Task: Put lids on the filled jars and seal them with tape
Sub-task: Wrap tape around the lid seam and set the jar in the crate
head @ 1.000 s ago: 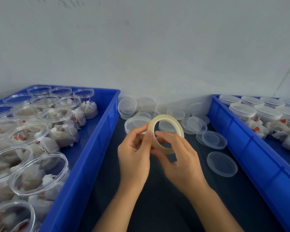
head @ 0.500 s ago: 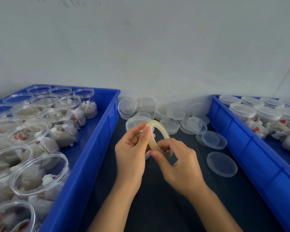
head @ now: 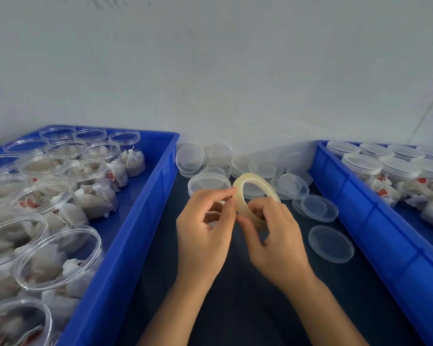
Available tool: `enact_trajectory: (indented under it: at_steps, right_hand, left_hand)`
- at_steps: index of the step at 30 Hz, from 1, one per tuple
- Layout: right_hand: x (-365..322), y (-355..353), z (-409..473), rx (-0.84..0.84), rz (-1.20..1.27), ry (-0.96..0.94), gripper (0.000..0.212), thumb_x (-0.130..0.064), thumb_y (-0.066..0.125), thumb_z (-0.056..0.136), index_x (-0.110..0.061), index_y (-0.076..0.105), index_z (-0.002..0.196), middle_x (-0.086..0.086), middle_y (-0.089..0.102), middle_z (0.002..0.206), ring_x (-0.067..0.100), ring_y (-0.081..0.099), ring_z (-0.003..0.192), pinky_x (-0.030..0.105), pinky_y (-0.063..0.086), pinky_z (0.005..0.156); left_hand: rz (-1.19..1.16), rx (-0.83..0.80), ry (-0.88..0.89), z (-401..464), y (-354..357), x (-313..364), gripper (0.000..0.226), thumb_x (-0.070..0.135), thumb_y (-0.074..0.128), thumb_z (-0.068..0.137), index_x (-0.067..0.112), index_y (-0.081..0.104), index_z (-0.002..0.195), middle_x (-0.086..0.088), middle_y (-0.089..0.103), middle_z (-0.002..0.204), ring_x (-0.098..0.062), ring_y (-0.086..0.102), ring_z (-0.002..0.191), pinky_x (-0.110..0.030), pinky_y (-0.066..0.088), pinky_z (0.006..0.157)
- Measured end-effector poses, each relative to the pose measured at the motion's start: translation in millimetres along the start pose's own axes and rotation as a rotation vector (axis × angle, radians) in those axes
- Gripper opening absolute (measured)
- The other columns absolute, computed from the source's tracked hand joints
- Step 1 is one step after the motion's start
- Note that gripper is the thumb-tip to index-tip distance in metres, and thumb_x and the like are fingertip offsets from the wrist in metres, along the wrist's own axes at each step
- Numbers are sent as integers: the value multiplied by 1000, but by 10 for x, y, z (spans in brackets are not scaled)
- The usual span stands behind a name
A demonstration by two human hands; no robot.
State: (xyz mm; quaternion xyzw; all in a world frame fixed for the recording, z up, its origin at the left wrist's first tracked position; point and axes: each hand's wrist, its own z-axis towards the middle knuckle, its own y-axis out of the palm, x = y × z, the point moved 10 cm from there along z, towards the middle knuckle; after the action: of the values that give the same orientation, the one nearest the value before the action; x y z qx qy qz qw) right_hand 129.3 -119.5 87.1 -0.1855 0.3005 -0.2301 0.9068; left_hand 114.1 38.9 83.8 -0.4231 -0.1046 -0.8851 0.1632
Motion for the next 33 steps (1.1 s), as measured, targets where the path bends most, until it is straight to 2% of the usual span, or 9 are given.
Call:
enact_trajectory:
  at_steps: [4, 9, 12, 15, 19, 26, 30, 33]
  right_hand:
    - [11, -10, 6, 27, -134, -77, 22, -38, 63, 100, -16, 60, 95, -11, 57, 84, 9, 49, 74, 34, 47, 69]
    - [28, 8, 2, 15, -148, -91, 22, -37, 63, 100, -16, 61, 96, -10, 58, 86, 10, 50, 75, 33, 47, 70]
    - [12, 20, 7, 7, -167, -95, 22, -38, 63, 101, -16, 61, 96, -12, 57, 86, 9, 49, 75, 27, 44, 71]
    - [9, 27, 12, -9, -165, -97, 22, -37, 62, 101, -16, 61, 96, -11, 57, 86, 10, 50, 75, 28, 44, 72]
    - [10, 21, 12, -27, -196, -130, 22, -37, 63, 100, -16, 61, 97, -10, 59, 85, 11, 51, 74, 31, 46, 72]
    - [55, -3, 8, -34, -237, -141, 26, -42, 63, 101, -16, 62, 97, -8, 60, 86, 12, 52, 76, 34, 49, 73]
    - [73, -1, 15, -76, -240, -150, 26, -42, 63, 100, -16, 63, 97, -11, 60, 87, 12, 52, 76, 33, 48, 75]
    - [66, -10, 17, -103, -233, -154, 25, -43, 62, 100, -18, 63, 98, -13, 60, 89, 7, 49, 79, 24, 44, 78]
  left_hand:
    - [134, -8, 124, -9, 8, 81, 16, 3, 75, 97, 12, 80, 109, 4, 74, 107, -18, 74, 100, -28, 63, 76]
    - [126, -10, 123, -19, 0, 74, 16, 7, 75, 96, 16, 79, 109, 11, 75, 109, -15, 74, 103, -23, 62, 79]
    - [127, -4, 110, -7, -5, 58, 18, 3, 77, 95, 16, 78, 107, 12, 75, 109, -17, 75, 103, -26, 63, 79]
    - [119, -8, 99, -5, -7, 38, 17, 3, 78, 94, 16, 77, 106, 11, 75, 108, -19, 75, 101, -28, 63, 78]
    - [132, 1, 95, -16, -14, 57, 20, 7, 80, 93, 19, 77, 109, 15, 77, 103, -13, 76, 97, -16, 59, 76]
    - [255, 5, 166, -34, -9, 95, 17, 11, 84, 91, 11, 79, 107, 8, 78, 100, -12, 75, 92, -24, 63, 76]
    - [228, -18, 171, -11, -4, 100, 20, 7, 83, 91, 14, 77, 109, 11, 77, 102, -8, 74, 95, -16, 59, 80]
    - [226, -24, 186, 5, -5, 141, 32, 9, 82, 91, 27, 71, 114, 20, 72, 103, -1, 72, 98, -8, 54, 82]
